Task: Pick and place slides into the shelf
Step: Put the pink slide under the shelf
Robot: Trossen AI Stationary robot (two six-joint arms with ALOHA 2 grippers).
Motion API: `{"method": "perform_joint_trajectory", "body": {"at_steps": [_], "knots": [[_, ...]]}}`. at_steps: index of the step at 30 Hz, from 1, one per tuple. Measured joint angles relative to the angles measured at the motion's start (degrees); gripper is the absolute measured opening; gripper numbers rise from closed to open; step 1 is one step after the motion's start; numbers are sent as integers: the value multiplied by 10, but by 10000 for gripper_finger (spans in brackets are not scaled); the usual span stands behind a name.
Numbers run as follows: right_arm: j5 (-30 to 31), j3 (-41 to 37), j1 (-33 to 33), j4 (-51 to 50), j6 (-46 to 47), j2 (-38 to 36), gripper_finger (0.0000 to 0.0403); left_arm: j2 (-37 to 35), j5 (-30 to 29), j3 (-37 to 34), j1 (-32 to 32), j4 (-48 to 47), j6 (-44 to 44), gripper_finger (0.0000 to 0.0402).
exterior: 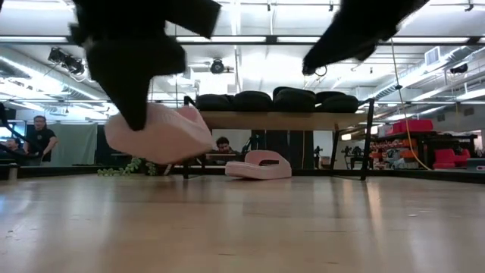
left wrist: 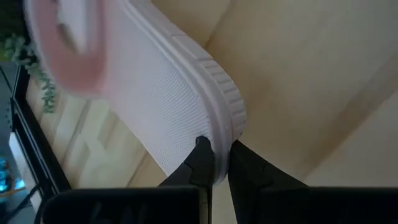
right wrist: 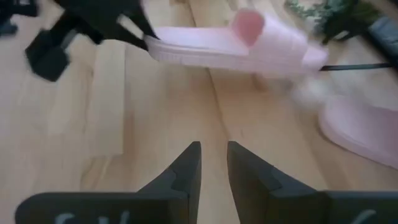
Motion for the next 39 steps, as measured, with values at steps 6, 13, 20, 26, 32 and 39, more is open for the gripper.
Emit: {"method": "perform_joint_trajectory", "body": {"at_steps": [6,13,20,26,32,39], "knots": [[-72,-106,-111,198,-71,0,72,-10,-8,1,-27,-1,-15,30],[-205,-138,-221,317,-100,38,60,-26,-22,3,-32,-2,-11,30],[-200,-70,-261,329,-143,138,59,-53,-36,4,-34,-2,-13,30],[-158,-8,-292,312,-153,192,59,-58,-46,3,-44,-1,-24,29],[-160,15,-329,309,-122,239,59,-58,-46,3,-52,-1,-29,29],[-153,16,-346,253,-105,264,57,-58,-45,3,-54,-1,-27,31]]}}
